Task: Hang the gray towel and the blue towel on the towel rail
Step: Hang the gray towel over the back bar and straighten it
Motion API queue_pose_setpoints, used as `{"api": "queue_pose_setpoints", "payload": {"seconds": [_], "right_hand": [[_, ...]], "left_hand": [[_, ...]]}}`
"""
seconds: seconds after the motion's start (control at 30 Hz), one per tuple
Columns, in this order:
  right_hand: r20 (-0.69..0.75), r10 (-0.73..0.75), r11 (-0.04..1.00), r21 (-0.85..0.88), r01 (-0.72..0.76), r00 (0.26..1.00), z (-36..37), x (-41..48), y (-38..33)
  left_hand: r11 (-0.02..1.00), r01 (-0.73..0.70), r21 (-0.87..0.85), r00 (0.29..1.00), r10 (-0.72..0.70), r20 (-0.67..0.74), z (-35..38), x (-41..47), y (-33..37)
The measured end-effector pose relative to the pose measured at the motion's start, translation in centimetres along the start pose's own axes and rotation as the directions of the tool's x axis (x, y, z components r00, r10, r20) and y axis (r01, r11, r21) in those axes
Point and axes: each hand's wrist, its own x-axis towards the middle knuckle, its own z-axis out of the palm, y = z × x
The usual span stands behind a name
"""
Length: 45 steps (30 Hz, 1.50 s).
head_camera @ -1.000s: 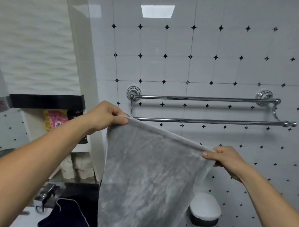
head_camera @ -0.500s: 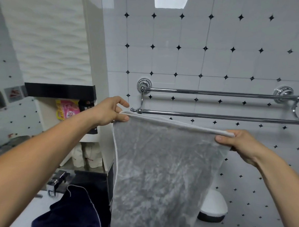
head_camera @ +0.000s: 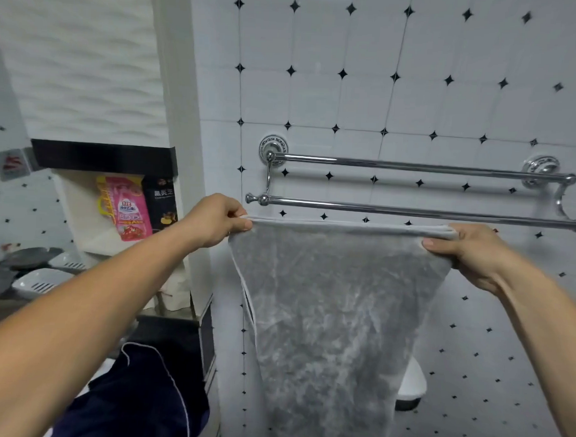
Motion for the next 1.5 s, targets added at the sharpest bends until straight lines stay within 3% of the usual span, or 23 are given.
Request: {"api": "queue_pose_setpoints", "payload": {"seconds": [0.17,0.27,0.33,0.43,0.6,0.7,0.83,0.93,1.1,1.23,1.33,1.5], "right_hand": [[-0.146,0.007,0.988,-0.149,-0.029,0.989,0.0,0.2,0.3],[-0.219,0.024,0.992,-0.117,-0.051,0.975,-0.3,0.4,1.2],[-0.243,0.096,0.991,-0.068,-0.116,0.965,-0.4,0.6,1.9],[-0.231,0.218,0.975,0.097,-0.2,0.948,0.3,1.0,3.1],[-0.276,0.254,0.913,0.385,-0.136,0.927,1.1,2.3,4.2],[-0.277,0.26,0.836,0.543,-0.073,0.925,1.2,3.5,4.6],[-0.247,0.223,0.666,0.745,0.038,0.943,1.0,5.5,4.5],[-0.223,0.178,0.531,0.842,0.097,0.958,1.1,7.5,4.3],[-0.242,0.167,0.261,0.946,0.194,0.956,1.9,10.7,3.7],[-0.256,0.118,0.301,0.93,0.211,0.959,2.1,12.5,3.0],[-0.285,0.094,0.319,0.916,0.242,0.954,2.2,14.0,2.0],[-0.341,-0.009,0.195,0.921,0.336,0.94,2.6,15.5,0.8]], "left_hand": [[0.986,0.115,-0.119,0.993,-0.115,0.01,1.5,0.2,0.7],[0.949,0.168,-0.268,0.986,-0.157,0.062,2.3,0.1,1.1],[0.915,0.192,-0.356,0.981,-0.172,0.087,3.0,0.1,1.2],[0.887,0.186,-0.423,0.979,-0.204,0.002,4.4,0.2,1.2],[0.769,0.208,-0.604,0.929,-0.349,-0.123,6.9,0.3,1.3],[0.598,0.187,-0.779,0.893,-0.434,-0.118,7.7,0.6,1.5],[0.292,0.012,-0.956,0.897,-0.425,-0.118,9.1,1.3,1.8],[0.06,-0.081,-0.995,0.93,-0.354,-0.097,10.0,2.7,2.2],[-0.29,-0.118,-0.95,0.951,-0.308,-0.025,11.4,6.0,3.3],[-0.432,-0.116,-0.894,0.95,-0.311,0.026,11.2,8.6,3.7],[-0.515,-0.095,-0.852,0.973,-0.23,0.031,11.7,10.2,4.1],[-0.581,-0.182,-0.793,0.978,-0.189,-0.086,11.8,13.2,5.9]]}}
